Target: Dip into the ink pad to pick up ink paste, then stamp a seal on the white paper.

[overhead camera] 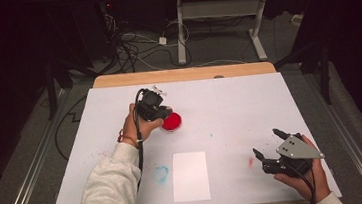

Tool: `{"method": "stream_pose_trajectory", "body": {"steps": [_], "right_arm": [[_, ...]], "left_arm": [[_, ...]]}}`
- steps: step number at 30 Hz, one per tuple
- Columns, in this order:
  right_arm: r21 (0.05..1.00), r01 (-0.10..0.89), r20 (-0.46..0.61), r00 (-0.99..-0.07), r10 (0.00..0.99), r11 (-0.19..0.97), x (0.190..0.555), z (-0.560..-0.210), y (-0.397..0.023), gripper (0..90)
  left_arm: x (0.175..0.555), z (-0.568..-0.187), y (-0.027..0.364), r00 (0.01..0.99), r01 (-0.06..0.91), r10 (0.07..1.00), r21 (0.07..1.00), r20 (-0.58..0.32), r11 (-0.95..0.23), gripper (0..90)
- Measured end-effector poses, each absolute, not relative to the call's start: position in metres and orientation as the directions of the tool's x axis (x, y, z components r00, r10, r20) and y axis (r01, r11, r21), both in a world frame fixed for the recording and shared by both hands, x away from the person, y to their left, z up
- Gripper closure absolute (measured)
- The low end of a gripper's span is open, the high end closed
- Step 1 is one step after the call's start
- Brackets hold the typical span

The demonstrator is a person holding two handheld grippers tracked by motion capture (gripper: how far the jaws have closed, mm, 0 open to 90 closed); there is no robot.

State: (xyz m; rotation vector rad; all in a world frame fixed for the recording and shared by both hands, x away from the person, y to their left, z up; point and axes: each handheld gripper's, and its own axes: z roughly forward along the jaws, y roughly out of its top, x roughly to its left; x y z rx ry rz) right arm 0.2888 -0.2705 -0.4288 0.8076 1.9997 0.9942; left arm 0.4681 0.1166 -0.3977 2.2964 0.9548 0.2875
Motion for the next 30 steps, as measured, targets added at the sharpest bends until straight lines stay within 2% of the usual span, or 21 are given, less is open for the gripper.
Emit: {"method": "stream_pose_trajectory", "body": {"steps": [8, 30], "right_arm": [[0.841, 0.215, -0.332, -0.518, 0.788, 0.497, 0.292, -0.430, -0.271, 17.3], [0.844, 0.213, -0.330, -0.518, 0.789, 0.493, 0.290, -0.430, -0.273, 17.3]], "left_arm": [[0.448, -0.392, 0.126, 0.745, 0.504, 0.667, 0.680, -0.029, -0.533, 73.5], [0.392, -0.379, 0.128, 0.819, 0.388, 0.572, 0.705, 0.031, -0.594, 73.5]]}}
